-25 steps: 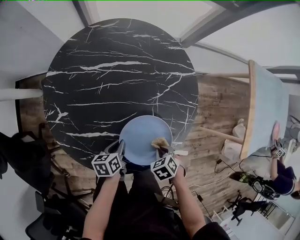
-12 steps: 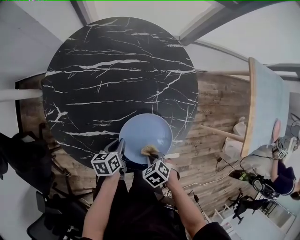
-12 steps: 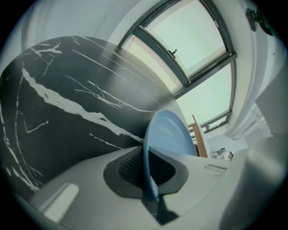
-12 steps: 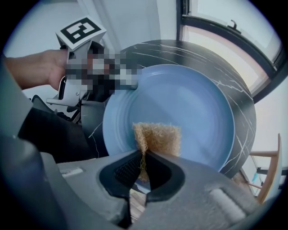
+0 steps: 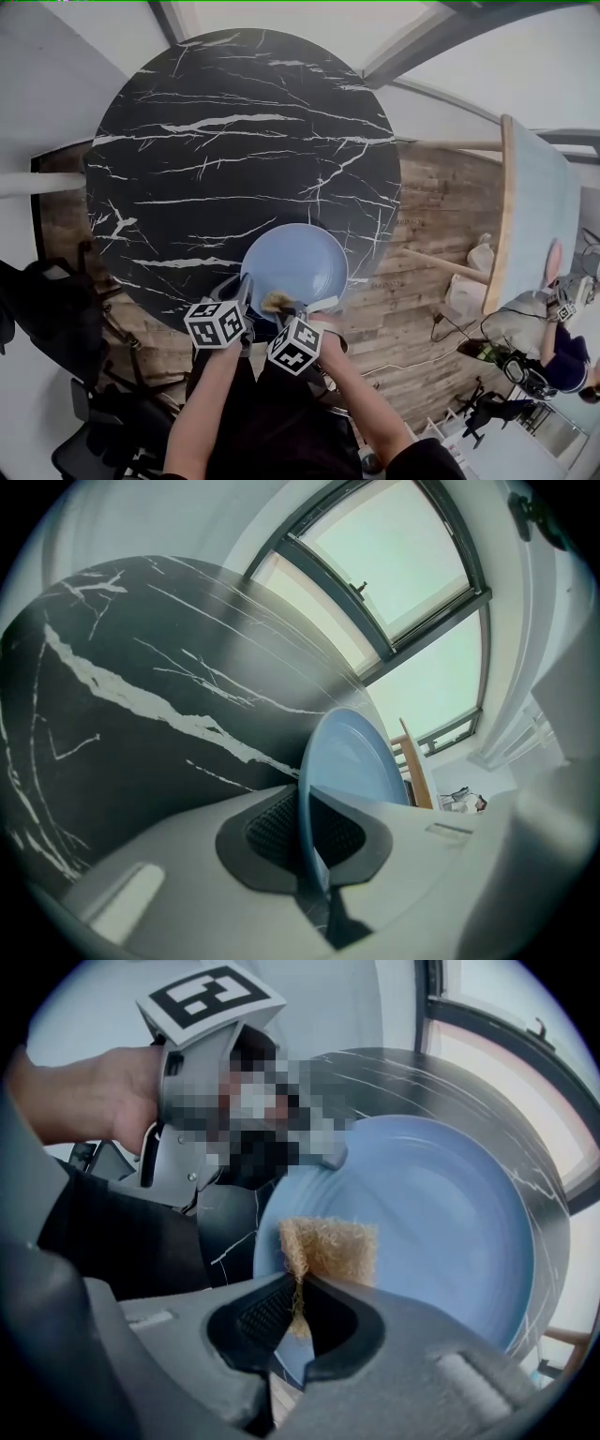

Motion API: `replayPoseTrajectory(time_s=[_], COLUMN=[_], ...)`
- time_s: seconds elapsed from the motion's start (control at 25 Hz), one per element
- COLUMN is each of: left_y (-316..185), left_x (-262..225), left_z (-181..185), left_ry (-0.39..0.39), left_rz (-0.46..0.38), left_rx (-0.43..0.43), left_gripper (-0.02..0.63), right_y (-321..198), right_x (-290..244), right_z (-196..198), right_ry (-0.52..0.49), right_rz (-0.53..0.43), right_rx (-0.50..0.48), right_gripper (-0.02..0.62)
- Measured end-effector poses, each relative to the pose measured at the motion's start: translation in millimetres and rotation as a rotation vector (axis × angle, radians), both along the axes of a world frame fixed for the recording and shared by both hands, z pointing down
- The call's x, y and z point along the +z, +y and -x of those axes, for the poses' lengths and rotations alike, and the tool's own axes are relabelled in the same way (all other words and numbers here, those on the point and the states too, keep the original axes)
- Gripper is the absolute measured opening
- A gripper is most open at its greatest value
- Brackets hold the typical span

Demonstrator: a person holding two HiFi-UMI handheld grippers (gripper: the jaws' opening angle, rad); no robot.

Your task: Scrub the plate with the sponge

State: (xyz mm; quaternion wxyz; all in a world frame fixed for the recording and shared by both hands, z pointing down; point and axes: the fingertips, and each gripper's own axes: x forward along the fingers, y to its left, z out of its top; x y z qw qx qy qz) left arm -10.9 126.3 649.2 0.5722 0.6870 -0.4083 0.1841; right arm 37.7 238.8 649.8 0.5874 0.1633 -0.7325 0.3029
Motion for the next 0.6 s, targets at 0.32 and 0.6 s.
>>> replayPoseTrajectory(time_s=[0.32, 0.6], left_y=[1.1, 1.7], left_x=[-1.1, -1.7], left_z=[-0.9, -1.6], left_ry=[-0.007, 0.000], left_rz=[-0.014, -0.009], left_rx=[0.037, 0.051], left_gripper=[0.017, 0.017], right_y=[-3.1, -19.5], right_x=[3.6, 4.1], right_z=[12.6, 17.4], right_ry=[0.010, 0.004], right_rz=[0.058, 0.077], right_rx=[-0.189, -0.276], right_gripper=[0.022, 0.021])
